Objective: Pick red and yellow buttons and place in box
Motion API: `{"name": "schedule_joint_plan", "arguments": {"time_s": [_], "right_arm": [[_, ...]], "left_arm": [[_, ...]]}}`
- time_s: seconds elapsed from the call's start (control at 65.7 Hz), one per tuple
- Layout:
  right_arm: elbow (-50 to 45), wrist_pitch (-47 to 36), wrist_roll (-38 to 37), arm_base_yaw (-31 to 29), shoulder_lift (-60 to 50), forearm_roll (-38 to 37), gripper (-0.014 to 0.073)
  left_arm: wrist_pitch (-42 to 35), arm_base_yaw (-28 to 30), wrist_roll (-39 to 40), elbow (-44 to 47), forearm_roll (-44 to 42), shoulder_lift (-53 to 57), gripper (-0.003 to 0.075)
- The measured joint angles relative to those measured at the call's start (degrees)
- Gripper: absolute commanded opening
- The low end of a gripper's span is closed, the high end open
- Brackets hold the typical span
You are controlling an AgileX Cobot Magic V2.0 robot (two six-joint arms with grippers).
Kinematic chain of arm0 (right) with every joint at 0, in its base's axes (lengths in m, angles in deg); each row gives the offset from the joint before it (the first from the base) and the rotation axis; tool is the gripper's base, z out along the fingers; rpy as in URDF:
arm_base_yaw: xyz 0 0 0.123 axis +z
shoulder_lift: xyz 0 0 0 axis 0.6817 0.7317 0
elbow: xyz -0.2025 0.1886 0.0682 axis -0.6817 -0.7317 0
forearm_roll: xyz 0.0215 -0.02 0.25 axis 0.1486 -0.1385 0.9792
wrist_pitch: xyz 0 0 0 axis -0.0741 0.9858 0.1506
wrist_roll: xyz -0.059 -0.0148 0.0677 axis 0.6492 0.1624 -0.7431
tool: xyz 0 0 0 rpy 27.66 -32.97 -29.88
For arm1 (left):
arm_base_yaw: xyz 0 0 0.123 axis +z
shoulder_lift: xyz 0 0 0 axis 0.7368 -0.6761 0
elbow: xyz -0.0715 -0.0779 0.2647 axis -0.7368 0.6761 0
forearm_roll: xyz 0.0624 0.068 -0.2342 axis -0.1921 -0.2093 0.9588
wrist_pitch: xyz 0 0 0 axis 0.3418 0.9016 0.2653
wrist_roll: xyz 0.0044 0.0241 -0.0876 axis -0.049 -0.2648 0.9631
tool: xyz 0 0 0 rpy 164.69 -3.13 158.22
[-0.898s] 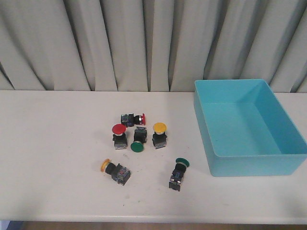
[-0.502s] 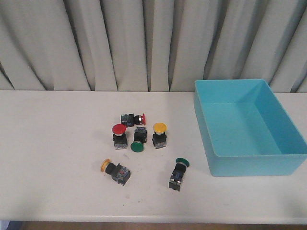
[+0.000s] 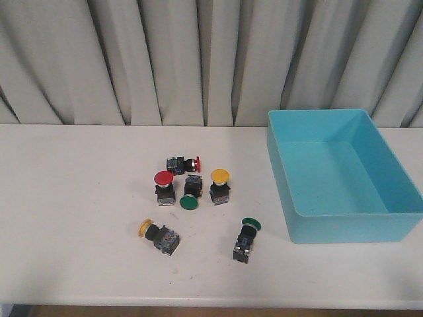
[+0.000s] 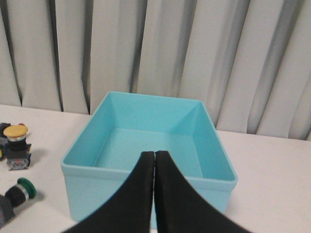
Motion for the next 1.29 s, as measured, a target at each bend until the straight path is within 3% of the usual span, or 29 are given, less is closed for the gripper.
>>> {"name": "schedule_joint_plan", "arguments": {"time_s": [0.137, 0.259, 0.578, 0.989, 1.126, 1.293], "right_arm": [[1.54, -1.0, -1.18, 0.0, 0.0, 2.11, -0.0003], [7.76, 0.0, -1.36, 0.0, 0.0, 2.71, -0.0003], [25.67, 13.74, -1.43, 0.0, 16.79, 2.71, -0.0003], [28.64, 24.92, -1.49, 0.0, 36.88, 2.71, 0.0001], [28.64, 25.36, -1.26, 0.0, 38.99, 2.71, 0.0077], [28.64, 25.58, -0.64, 0.0, 39.31, 2.66, 0.0314]], "left_arm": [[2.47, 0.0, 0.0, -1.55, 0.0, 0.0, -0.0006], [8.8, 0.0, 0.0, -9.54, 0.0, -1.56, -0.0006], [29.6, 0.0, 0.0, -31.03, 0.0, -22.71, -0.0006], [33.1, 0.0, 0.0, -32.48, 0.0, -31.31, 0.0007], [33.1, 0.0, 0.0, -32.48, 0.0, -31.31, 0.0131], [32.99, 0.0, 0.0, -32.48, 0.0, -31.31, 0.0419]]}}
